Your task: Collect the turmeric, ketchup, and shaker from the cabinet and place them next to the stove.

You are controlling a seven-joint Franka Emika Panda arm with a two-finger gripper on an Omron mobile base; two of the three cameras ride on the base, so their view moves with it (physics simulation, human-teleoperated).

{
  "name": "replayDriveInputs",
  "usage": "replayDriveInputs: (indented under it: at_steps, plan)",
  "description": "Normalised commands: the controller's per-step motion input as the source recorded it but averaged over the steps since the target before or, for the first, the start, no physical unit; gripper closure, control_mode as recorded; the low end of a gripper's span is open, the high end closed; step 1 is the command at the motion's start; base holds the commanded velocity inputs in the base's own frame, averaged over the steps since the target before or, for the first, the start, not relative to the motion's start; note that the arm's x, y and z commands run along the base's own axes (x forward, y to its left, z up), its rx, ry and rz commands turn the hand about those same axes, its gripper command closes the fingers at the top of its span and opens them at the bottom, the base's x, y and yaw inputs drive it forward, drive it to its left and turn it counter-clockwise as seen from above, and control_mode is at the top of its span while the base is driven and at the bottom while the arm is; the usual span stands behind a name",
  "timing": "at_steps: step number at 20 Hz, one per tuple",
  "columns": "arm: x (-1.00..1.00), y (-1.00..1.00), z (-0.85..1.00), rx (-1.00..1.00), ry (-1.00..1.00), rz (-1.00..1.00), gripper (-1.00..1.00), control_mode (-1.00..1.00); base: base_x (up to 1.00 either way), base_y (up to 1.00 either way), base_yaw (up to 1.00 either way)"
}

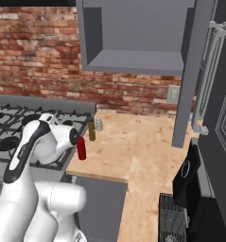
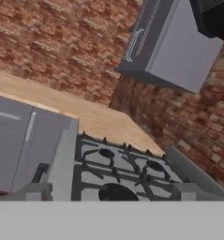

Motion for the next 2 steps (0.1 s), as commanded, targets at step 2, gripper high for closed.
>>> replayDriveInputs:
  at_steps: [2]
  plan:
    - [0.00,0.00,0.00,0.00,0.00,0.00,-1.00,-1.00,0.00,0.00,0.00]
